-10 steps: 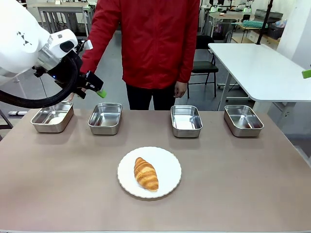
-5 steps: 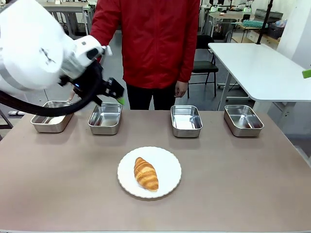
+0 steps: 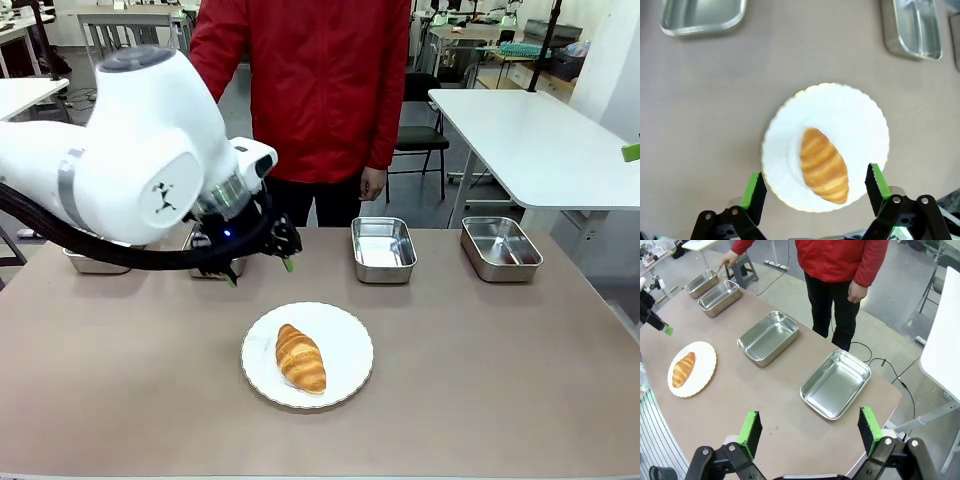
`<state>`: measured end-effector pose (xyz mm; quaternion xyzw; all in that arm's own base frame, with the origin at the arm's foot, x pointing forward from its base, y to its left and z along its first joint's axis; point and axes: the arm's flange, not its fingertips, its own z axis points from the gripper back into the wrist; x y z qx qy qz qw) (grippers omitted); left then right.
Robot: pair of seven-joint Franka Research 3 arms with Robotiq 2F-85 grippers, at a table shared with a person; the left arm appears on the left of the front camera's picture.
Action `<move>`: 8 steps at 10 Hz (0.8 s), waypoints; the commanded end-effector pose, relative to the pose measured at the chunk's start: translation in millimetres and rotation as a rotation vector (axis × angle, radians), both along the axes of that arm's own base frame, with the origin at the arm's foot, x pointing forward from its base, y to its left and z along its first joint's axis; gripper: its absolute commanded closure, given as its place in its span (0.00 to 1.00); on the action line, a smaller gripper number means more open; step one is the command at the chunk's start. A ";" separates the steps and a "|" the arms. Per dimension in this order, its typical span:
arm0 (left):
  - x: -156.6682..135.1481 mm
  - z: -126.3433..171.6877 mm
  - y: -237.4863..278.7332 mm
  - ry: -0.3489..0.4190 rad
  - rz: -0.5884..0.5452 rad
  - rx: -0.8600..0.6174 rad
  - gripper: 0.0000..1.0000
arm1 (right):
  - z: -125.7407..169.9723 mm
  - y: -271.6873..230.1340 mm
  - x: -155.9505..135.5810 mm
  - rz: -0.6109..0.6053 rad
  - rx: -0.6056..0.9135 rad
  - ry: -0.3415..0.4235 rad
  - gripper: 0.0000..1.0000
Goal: Place the bread in the container.
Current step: Place the Butter Roll into the Airtight Container indicated by the human.
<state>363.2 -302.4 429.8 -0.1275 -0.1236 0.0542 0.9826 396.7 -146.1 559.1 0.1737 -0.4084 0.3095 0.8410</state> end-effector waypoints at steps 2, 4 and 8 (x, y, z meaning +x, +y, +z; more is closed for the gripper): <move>-12.5 -31.6 -22.2 0.087 0.085 -0.087 0.00 | 0.7 -0.2 -0.1 0.008 0.010 -0.014 0.00; -12.7 -52.4 -26.4 0.177 0.116 -0.112 0.00 | 0.7 -0.2 -0.1 0.008 0.010 -0.014 0.00; -14.2 -46.3 -27.4 0.154 0.087 -0.080 0.00 | 0.7 -0.2 -0.1 0.008 0.010 -0.014 0.00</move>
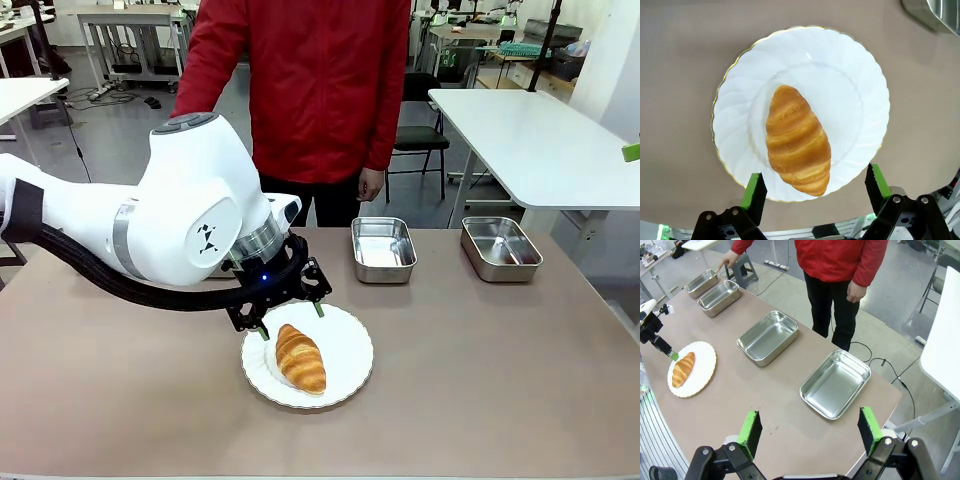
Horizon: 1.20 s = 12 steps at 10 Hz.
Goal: Place the bread in the container.
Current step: Place the Butter Roll into the Airtight Container indicated by the human.
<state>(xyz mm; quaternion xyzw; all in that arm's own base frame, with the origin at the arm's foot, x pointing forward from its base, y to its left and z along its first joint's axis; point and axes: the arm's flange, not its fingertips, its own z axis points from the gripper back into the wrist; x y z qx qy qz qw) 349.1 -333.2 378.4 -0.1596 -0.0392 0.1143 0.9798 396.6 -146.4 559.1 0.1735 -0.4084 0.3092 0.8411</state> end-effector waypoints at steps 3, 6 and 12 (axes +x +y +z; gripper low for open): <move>1.1 -11.8 -12.6 0.050 0.036 0.001 0.00 | 0.7 0.1 0.1 0.009 0.010 -0.014 0.00; 1.4 -21.3 -24.6 0.087 0.066 -0.017 0.00 | 0.7 0.1 0.1 0.009 0.010 -0.014 0.00; 5.7 -38.9 -37.8 0.161 0.096 0.086 0.00 | 0.7 0.1 0.1 0.009 0.010 -0.014 0.00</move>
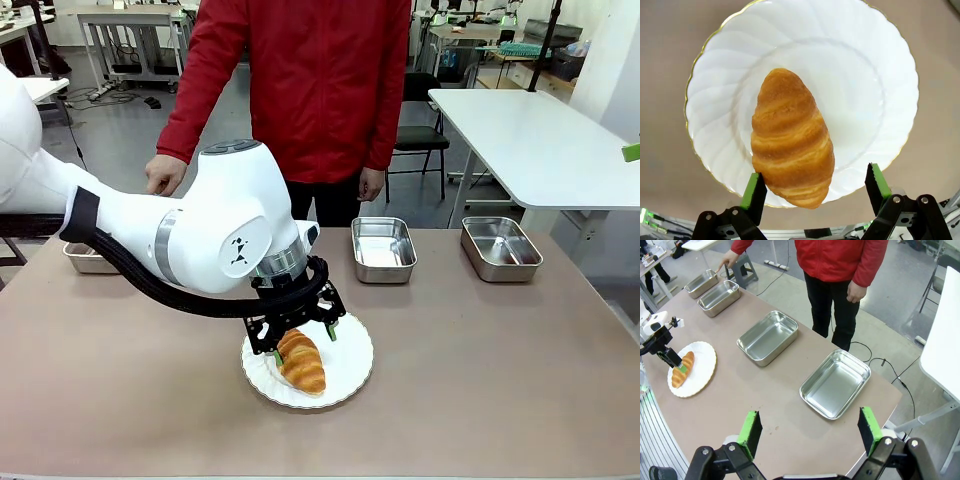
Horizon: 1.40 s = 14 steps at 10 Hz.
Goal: Place the bread in the container.
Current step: Place the Butter Roll into the Airtight Container indicated by the human.
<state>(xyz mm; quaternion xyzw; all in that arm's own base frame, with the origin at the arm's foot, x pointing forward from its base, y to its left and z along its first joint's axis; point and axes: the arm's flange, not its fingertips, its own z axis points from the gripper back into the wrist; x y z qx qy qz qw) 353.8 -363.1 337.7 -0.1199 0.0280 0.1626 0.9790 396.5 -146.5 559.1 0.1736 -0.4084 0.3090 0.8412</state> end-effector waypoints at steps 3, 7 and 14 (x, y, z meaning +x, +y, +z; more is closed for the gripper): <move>-9.8 5.7 -9.0 0.005 -0.015 0.037 0.00 | 0.7 0.2 0.2 0.009 0.010 -0.014 0.00; -10.4 10.3 -13.0 0.013 -0.030 0.099 0.00 | 0.7 0.2 0.2 0.009 0.010 -0.014 0.00; -6.6 -13.6 -14.1 -0.033 0.009 0.130 0.00 | 0.7 0.2 0.2 0.009 0.010 -0.014 0.00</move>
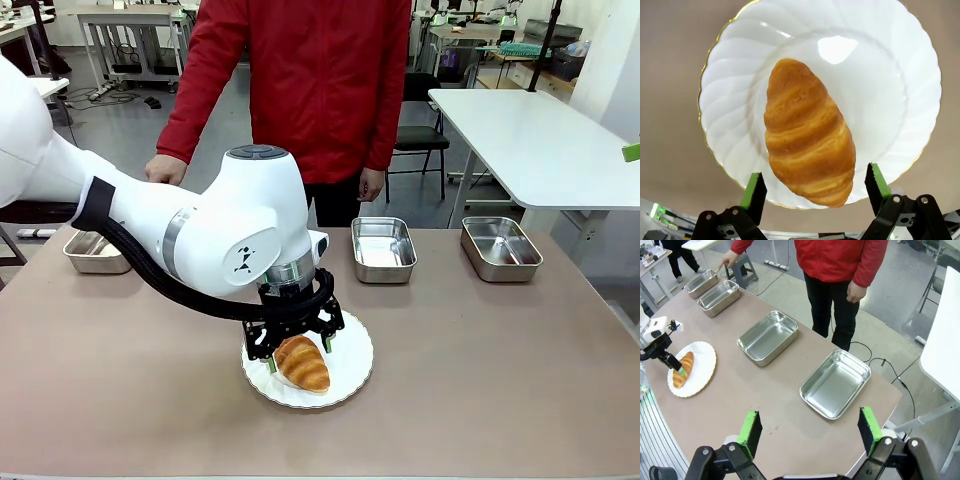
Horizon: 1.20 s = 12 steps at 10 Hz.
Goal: Place the bread in the container.
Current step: Place the Butter Roll into the Airtight Container indicated by the human.
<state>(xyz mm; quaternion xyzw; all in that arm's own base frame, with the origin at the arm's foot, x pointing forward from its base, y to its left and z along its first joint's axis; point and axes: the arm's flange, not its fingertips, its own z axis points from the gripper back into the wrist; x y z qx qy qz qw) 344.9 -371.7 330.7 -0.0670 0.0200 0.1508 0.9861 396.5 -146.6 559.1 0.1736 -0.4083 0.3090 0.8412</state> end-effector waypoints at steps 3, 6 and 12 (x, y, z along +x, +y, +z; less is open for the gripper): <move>4.3 -14.7 -8.3 -0.050 0.034 0.056 0.00 | 0.7 0.3 0.2 0.009 0.010 -0.015 0.00; 7.0 -22.4 -9.9 -0.059 0.034 0.065 0.00 | 0.7 0.3 0.2 0.009 0.010 -0.015 0.00; 12.8 -26.3 -10.5 -0.061 0.026 0.075 0.20 | 0.7 0.3 0.2 0.009 0.010 -0.015 0.00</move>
